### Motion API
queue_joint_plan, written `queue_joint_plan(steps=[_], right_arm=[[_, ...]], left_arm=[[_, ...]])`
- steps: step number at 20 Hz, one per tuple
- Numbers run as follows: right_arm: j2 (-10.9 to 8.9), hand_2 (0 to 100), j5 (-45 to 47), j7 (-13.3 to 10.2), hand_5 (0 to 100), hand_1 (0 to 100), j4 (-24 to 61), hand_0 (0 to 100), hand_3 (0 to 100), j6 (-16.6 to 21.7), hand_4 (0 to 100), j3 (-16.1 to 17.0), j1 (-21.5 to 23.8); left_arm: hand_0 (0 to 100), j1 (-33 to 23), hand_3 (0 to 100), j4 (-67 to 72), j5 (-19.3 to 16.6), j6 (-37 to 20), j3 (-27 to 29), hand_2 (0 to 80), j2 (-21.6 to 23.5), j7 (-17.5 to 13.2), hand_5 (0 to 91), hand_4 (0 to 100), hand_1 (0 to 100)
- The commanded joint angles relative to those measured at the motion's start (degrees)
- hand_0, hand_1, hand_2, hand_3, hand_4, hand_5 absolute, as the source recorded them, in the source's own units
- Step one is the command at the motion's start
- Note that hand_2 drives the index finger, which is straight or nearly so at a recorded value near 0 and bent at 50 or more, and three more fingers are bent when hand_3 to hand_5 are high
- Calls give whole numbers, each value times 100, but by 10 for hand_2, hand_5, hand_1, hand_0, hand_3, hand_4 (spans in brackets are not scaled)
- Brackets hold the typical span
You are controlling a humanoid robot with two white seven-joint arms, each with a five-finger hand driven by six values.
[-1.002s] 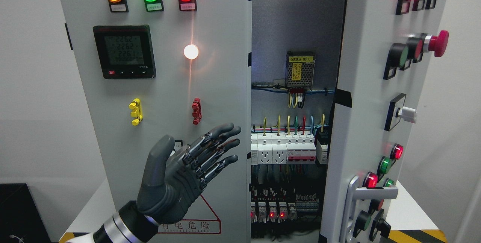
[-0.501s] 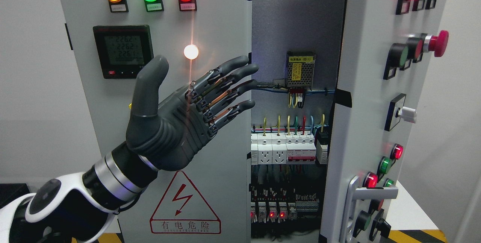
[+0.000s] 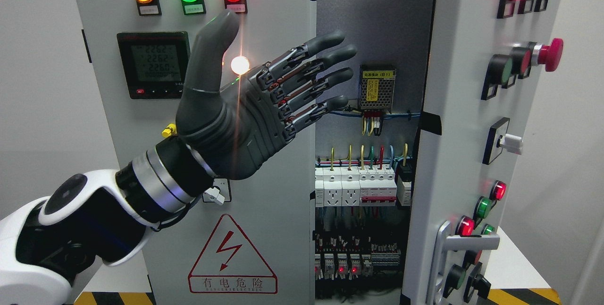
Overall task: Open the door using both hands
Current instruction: 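Raise the left hand toward the gap at the open door's edge, then insert the left hand fingers behind the edge of the door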
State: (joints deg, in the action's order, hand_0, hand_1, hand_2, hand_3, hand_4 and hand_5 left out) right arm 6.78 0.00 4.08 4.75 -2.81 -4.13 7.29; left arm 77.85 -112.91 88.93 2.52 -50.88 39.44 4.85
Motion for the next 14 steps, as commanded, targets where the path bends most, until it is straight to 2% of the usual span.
queue_joint_plan(steps=[1, 8, 14], right_arm=[[-1, 0, 123, 5, 0, 0, 0, 190, 0, -1, 0, 0, 0], [8, 0, 132, 5, 0, 0, 0, 191, 0, -1, 0, 0, 0], [-1, 0, 123, 5, 0, 0, 0, 191, 0, -1, 0, 0, 0]], left_arm=[[0, 389, 0, 542, 124, 100, -344, 0, -814, -19, 0, 0, 0], [0, 697, 0, 823, 124, 109, -520, 0, -1245, -19, 0, 0, 0], [0, 767, 0, 981, 124, 109, -642, 0, -1386, -19, 0, 0, 0]])
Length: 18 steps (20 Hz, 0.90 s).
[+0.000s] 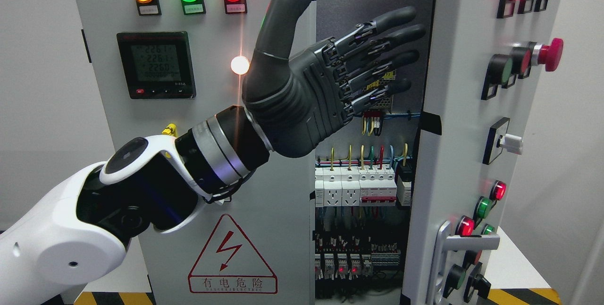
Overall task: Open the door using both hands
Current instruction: 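Insert the left hand fingers behind the edge of the door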
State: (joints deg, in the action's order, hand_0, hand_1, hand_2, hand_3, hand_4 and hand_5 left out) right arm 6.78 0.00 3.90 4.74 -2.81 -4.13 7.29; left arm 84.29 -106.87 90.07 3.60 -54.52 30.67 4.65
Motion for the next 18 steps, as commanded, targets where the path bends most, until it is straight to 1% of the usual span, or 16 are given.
queue_joint_plan(steps=[1, 5, 9, 18], right_arm=[[-1, 0, 123, 23, 0, 0, 0, 191, 0, -1, 0, 0, 0], [-1, 0, 132, 23, 0, 0, 0, 191, 0, -1, 0, 0, 0], [-1, 0, 132, 23, 0, 0, 0, 191, 0, -1, 0, 0, 0], [-1, 0, 132, 23, 0, 0, 0, 191, 0, -1, 0, 0, 0]], left_arm=[[0, 114, 0, 378, 11, -8, -314, 0, -527, -8, 0, 0, 0], [0, 79, 0, 483, 11, -8, -393, 0, -536, 1, 0, 0, 0], [0, 61, 0, 483, 2, -26, -595, 0, -545, 1, 0, 0, 0], [0, 44, 0, 185, 2, -17, -621, 0, -501, 1, 0, 0, 0]])
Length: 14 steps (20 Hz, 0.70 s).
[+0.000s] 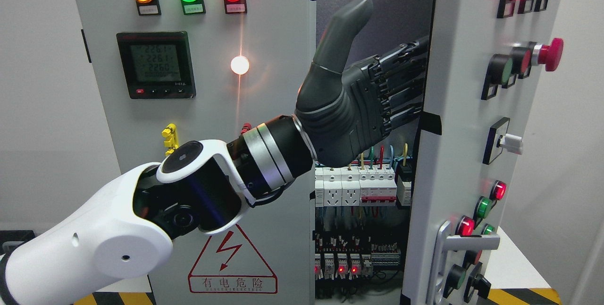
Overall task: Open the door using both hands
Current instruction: 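Insert the left hand fingers behind the edge of the door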
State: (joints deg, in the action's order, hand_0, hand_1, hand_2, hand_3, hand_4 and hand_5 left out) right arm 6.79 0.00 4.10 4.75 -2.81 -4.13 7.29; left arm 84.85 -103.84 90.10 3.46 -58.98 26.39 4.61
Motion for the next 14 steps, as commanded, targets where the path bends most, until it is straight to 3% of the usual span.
queue_joint_plan(steps=[1, 14], right_arm=[[-2, 0, 123, -6, 0, 0, 0, 191, 0, -1, 0, 0, 0], [-2, 0, 123, 3, 0, 0, 0, 190, 0, -1, 0, 0, 0]], left_arm=[[0, -12, 0, -136, -1, -12, -202, 0, -81, 5, 0, 0, 0], [0, -162, 0, -259, -27, -12, -298, 0, -239, 5, 0, 0, 0]])
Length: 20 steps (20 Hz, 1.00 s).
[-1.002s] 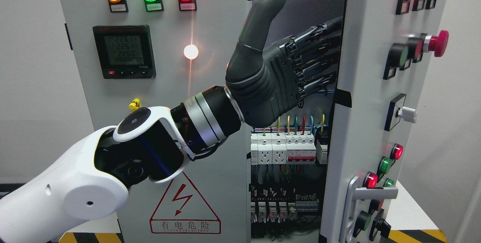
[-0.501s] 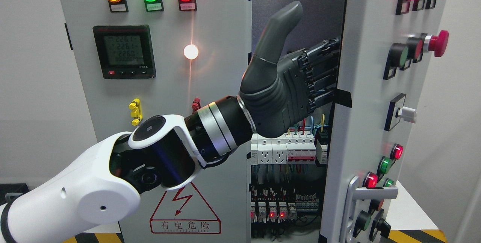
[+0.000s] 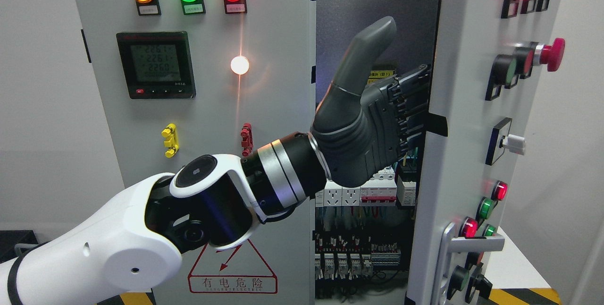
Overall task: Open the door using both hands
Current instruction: 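Insert the left hand fingers behind the edge of the door, then push the door outward with the left hand, swinging it open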
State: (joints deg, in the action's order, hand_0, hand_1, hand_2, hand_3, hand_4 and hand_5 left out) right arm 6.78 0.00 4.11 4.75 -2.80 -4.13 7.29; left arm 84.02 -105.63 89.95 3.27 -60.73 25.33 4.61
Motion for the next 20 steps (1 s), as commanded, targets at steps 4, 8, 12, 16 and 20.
queue_joint_plan(steps=[4, 8, 12, 16, 20], right_arm=[[8, 0, 123, 2, 0, 0, 0, 190, 0, -1, 0, 0, 0], [-1, 0, 132, 2, 0, 0, 0, 190, 0, -1, 0, 0, 0], [-1, 0, 132, 2, 0, 0, 0, 190, 0, -1, 0, 0, 0], [-1, 0, 132, 2, 0, 0, 0, 190, 0, -1, 0, 0, 0], [-1, 0, 132, 2, 0, 0, 0, 190, 0, -1, 0, 0, 0]], left_arm=[[0, -122, 0, -89, -39, 6, -185, 0, -239, 5, 0, 0, 0], [0, -140, 0, -98, -39, 15, -202, 0, -266, -4, 0, 0, 0], [0, -123, 0, -274, -39, 15, -264, 0, -274, -4, 0, 0, 0], [0, -122, 0, -283, -47, 15, -264, 0, -389, -4, 0, 0, 0], [0, -114, 0, -274, -56, -2, -317, 0, -476, -4, 0, 0, 0]])
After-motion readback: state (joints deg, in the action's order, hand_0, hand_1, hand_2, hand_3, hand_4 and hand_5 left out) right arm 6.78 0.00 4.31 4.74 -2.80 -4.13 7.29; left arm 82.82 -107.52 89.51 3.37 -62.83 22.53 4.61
